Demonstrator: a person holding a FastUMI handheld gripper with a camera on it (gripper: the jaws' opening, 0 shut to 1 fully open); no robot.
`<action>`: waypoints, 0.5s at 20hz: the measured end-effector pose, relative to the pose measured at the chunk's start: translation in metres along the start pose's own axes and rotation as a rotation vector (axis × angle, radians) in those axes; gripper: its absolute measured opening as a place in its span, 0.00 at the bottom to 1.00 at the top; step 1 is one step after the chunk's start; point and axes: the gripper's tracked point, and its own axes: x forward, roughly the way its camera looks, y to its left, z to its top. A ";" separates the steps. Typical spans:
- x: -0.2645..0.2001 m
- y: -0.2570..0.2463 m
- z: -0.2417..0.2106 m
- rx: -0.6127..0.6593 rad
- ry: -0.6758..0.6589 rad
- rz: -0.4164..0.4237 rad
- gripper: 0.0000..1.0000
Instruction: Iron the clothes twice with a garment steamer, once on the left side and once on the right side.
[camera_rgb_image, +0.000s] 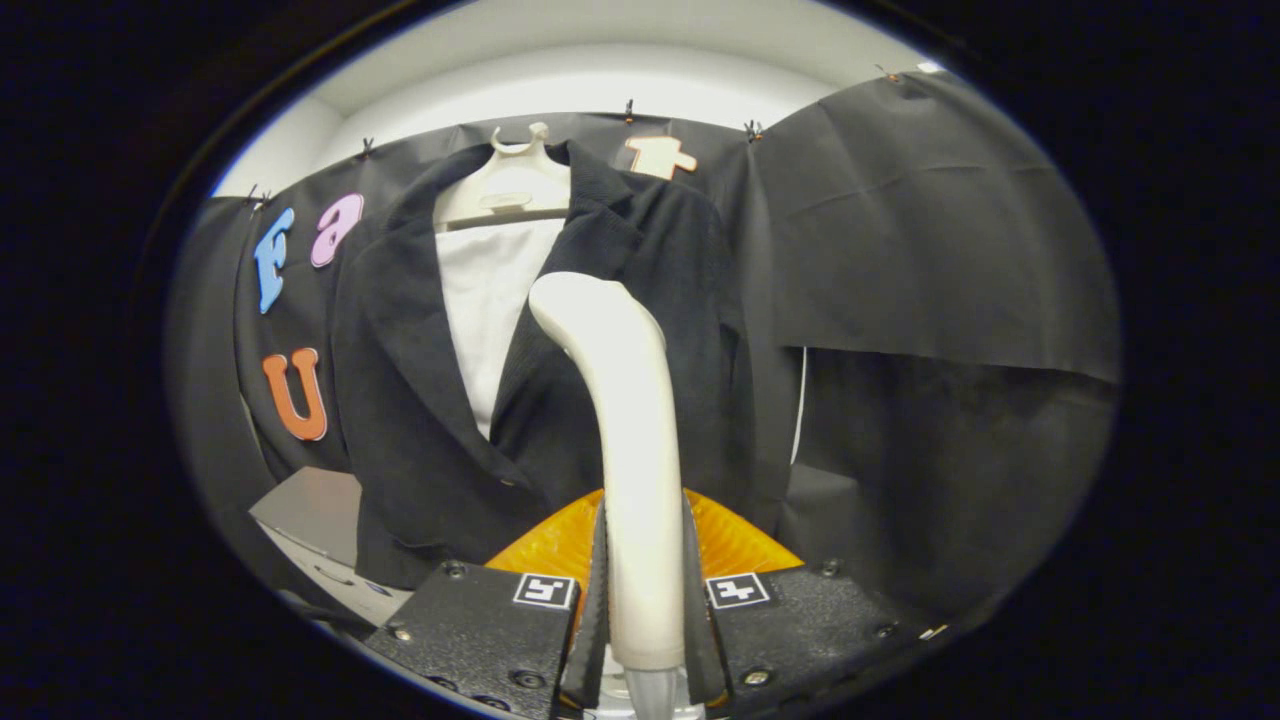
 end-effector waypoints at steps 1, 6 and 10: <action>-0.001 0.000 -0.006 -0.005 0.007 0.000 0.35; -0.002 0.004 -0.034 -0.029 0.035 -0.010 0.35; -0.002 0.003 -0.055 -0.046 0.061 -0.016 0.35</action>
